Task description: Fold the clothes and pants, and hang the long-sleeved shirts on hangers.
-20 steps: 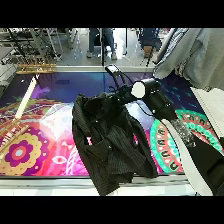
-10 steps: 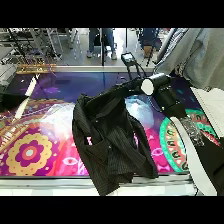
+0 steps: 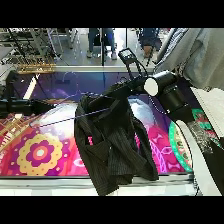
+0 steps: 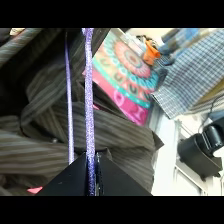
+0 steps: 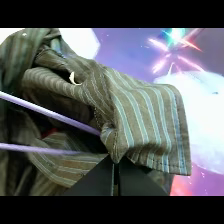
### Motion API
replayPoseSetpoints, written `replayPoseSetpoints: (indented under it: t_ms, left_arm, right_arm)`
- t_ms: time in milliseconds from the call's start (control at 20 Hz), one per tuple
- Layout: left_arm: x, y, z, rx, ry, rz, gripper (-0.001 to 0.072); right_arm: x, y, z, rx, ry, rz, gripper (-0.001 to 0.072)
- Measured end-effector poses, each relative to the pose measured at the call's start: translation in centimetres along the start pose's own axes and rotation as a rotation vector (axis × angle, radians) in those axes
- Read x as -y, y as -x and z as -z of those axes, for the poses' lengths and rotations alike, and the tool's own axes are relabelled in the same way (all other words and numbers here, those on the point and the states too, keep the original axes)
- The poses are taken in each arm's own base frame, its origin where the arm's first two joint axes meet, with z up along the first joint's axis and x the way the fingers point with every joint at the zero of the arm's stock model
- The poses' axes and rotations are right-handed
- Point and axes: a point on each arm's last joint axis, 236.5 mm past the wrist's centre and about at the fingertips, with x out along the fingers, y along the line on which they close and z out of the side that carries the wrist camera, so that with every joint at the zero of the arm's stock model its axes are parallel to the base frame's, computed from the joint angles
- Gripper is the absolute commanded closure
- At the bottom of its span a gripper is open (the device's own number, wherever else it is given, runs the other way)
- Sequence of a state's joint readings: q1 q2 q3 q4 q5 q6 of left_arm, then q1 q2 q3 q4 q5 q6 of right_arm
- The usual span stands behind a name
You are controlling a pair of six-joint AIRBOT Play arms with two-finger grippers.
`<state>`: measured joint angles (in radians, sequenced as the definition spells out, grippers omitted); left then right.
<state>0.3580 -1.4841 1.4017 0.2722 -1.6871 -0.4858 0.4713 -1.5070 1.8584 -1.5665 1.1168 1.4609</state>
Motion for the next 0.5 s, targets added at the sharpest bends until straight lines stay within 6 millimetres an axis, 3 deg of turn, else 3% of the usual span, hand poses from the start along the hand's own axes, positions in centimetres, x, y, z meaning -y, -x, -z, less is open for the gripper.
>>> replayPoseSetpoints:
  t_ms: [150,300,500]
  left_arm:
    - [-0.2,-0.7,-0.9,0.036,-0.002,0.008,0.0681]
    - [1.1,-1.3,-3.1,0.126,-0.040,0.068,0.0683]
    - [2.9,-2.1,-6.1,0.253,-0.106,0.148,0.0684]
  right_arm:
    - [-4.7,3.0,-0.3,0.006,0.053,-0.100,0.0678]
    - [-10.4,8.2,-0.4,0.038,0.153,-0.216,0.0678]
    - [-14.6,14.5,0.7,0.063,0.262,-0.308,0.0677]
